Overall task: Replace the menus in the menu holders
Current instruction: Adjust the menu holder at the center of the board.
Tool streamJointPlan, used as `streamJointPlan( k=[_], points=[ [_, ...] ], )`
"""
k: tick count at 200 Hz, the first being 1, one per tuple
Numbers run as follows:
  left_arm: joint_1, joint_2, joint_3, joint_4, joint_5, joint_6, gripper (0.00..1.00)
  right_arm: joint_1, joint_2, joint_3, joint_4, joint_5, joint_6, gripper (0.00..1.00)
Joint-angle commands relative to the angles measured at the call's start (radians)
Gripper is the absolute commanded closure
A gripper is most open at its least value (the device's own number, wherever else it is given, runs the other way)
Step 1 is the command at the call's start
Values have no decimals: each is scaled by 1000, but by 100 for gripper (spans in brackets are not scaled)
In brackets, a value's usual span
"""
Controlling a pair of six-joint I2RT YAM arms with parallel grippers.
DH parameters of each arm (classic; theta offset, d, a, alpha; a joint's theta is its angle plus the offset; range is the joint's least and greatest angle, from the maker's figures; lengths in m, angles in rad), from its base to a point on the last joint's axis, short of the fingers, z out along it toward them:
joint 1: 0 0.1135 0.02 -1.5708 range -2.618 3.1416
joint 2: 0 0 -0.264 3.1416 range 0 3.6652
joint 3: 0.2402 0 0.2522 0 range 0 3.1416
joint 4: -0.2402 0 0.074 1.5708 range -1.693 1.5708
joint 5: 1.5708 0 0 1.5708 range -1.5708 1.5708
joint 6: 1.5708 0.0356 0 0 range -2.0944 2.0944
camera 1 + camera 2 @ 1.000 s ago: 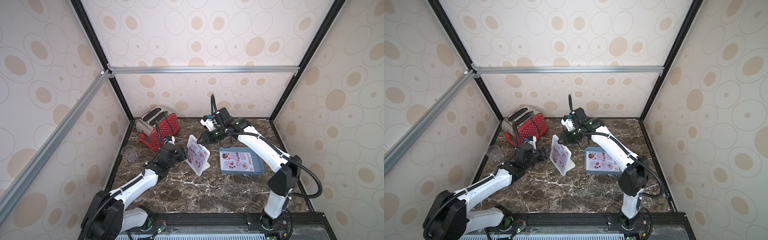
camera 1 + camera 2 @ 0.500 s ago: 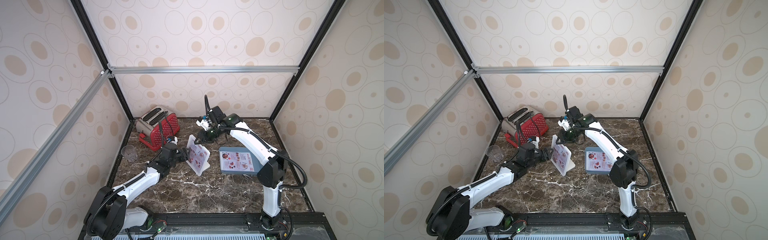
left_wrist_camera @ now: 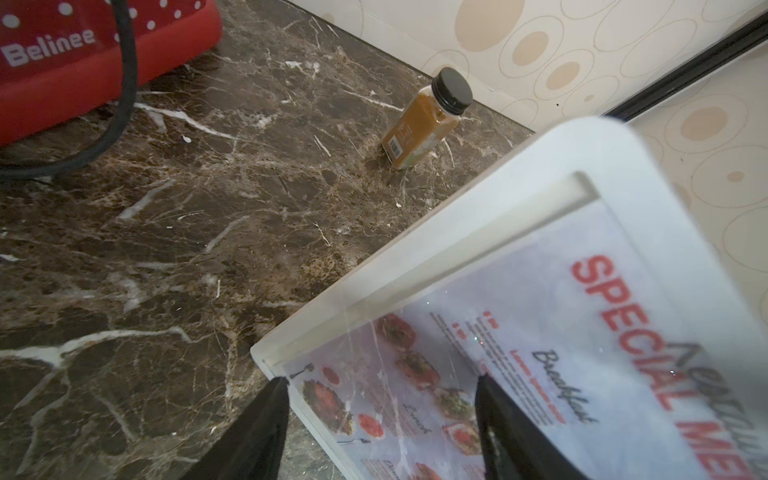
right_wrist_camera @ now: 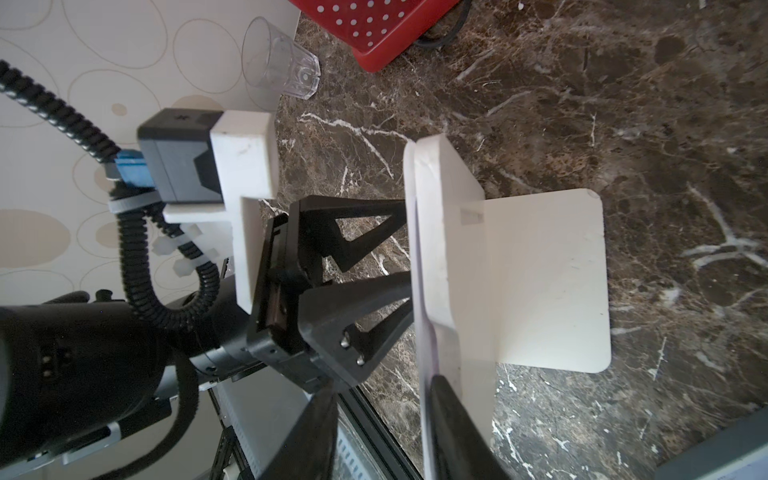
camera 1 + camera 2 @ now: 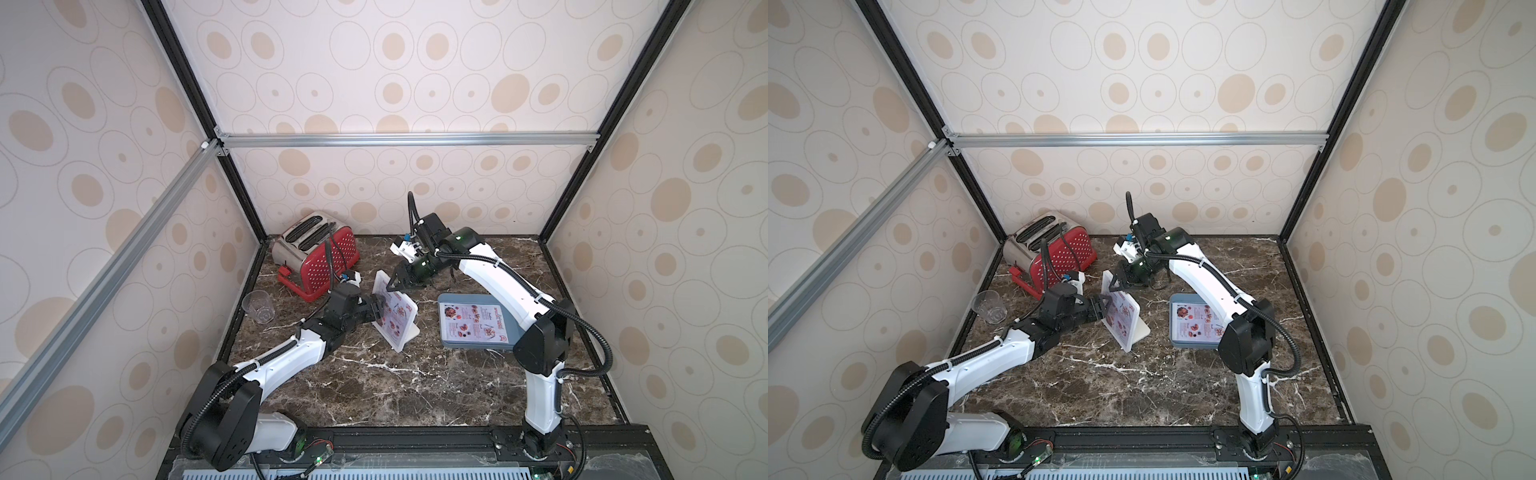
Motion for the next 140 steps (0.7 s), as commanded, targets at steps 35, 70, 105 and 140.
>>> streamJointPlan(
  k=[35, 70, 105, 140],
  points=[
    [-48, 48, 68, 9, -60, 33, 30, 7, -81, -70, 40, -36, 51, 62],
    [-55, 51, 65, 9, -64, 31, 30, 3, -108, -90, 50, -21, 78, 63],
    [-62, 56, 57, 8, -68, 30, 30, 1, -162, -138, 101, -17, 145, 67],
    [-70, 54, 52, 9, -74, 27, 30, -5, -222, -189, 108, 83, 203, 68]
  ],
)
